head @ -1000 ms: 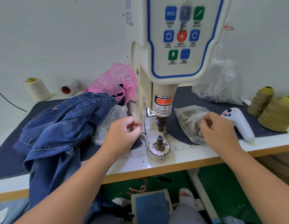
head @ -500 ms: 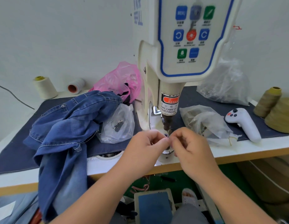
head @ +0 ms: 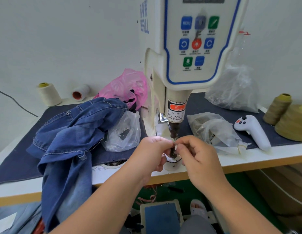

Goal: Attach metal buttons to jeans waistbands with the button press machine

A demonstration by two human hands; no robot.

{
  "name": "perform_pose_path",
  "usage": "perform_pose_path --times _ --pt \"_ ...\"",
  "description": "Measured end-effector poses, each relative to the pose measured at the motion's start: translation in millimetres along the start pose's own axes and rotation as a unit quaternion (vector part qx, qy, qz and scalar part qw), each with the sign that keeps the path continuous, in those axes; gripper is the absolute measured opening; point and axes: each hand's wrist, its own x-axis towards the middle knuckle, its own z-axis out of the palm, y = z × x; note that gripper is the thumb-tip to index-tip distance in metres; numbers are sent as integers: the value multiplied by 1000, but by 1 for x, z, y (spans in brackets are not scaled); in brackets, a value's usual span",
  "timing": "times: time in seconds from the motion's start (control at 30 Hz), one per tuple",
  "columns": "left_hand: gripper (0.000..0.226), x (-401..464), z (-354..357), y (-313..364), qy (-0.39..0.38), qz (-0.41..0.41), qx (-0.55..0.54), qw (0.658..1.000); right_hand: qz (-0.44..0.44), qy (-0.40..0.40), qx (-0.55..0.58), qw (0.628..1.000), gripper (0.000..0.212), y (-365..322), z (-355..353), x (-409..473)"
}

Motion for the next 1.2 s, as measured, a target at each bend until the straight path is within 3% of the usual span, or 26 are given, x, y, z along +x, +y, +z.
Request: perform_pose_path --times 0.17,0.4,0.57,0.73,1.13,1.2 --pt "14 8 7 2 48 -26 -47 997 21 6 11 1000 31 8 -3 -3" --pt "4 11 6 -3 2 -48 -149 988 41 4 10 999 25 15 -2 -9" --pt "4 9 0 -3 -14 -42 -161 986 37 8 16 999 25 16 -3 -13" --pt "20 8 -5 -5 -12 -27 -158 987 32 13 17 999 27 15 -1 -15" --pt "8 10 -8 -4 -94 -98 -239 962 30 6 26 999 28 10 3 -20" --pt "23 11 -8 -5 -94 -103 -247 959 34 3 25 999 28 9 3 -21"
